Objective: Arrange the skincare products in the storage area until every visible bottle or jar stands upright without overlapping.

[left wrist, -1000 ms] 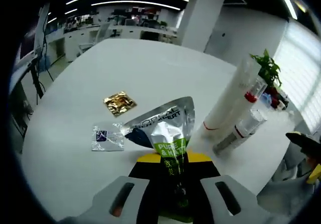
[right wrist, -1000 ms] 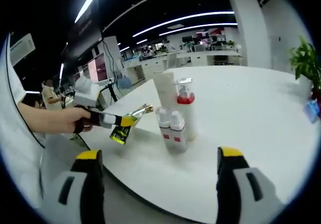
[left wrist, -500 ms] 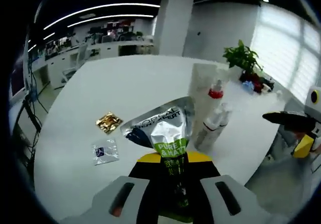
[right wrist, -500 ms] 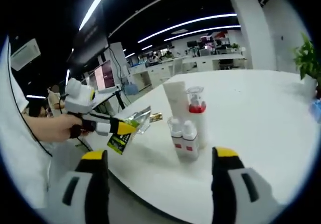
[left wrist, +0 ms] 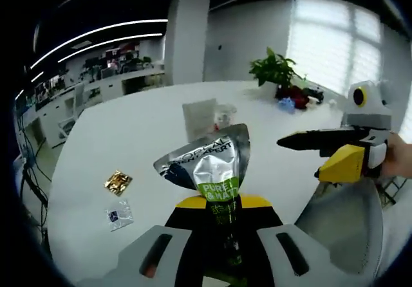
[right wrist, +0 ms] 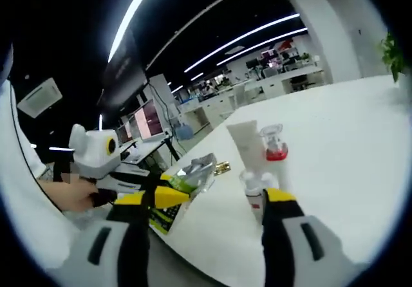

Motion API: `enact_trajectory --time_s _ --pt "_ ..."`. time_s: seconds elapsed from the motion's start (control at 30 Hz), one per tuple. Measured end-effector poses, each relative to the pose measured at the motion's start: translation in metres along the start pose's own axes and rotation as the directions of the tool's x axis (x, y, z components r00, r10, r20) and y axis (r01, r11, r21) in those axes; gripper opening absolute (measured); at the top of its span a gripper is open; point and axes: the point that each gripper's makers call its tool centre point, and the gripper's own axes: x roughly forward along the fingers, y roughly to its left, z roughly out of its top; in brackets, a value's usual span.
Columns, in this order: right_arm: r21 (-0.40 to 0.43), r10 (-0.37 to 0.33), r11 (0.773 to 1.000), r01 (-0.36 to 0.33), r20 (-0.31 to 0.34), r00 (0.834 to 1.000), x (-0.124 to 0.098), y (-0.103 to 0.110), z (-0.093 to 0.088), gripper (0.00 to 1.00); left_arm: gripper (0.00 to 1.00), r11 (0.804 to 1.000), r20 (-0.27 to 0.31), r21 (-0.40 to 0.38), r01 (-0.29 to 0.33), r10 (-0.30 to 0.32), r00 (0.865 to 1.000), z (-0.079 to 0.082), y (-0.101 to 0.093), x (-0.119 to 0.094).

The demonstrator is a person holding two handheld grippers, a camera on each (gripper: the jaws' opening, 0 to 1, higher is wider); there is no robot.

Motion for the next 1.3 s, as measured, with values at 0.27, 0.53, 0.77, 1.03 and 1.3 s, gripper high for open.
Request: enact_trajectory --time_s 0.27,0.53,0.77,1.03,1.3 --pt "0.108 0.029 0.993 -0.039 0.089 0.996 0.010 0.002 0.015 0.55 0.11 0.991 0.001 0.128 0.030 -0.031 1.000 0.004 -0.018 -0.004" --pt "0.181 0.031 0.982 -0.055 0.133 0.991 0.015 0.001 0.013 0.41 0.11 0.981 0.023 0.184 0.064 -0.069 0.997 0.011 -0.031 -0.009" --pt "0.187 0.041 0.980 -0.071 0.157 0.987 0.012 0.006 0.014 0.20 0.11 0.973 0.044 0.213 0.089 -0.101 0.994 0.016 -0.037 -0.010" --pt "0.279 0.058 0.954 -0.112 0.197 0.979 0.008 0.009 0.018 0.09 0.13 0.967 0.059 0.233 0.103 -0.120 0.991 0.014 -0.038 -0.012" --pt "0.280 0.083 0.951 -0.135 0.191 0.978 0.008 0.014 0.016 0.04 0.20 0.960 0.044 0.261 0.100 -0.115 0.992 0.009 -0.038 -0.014"
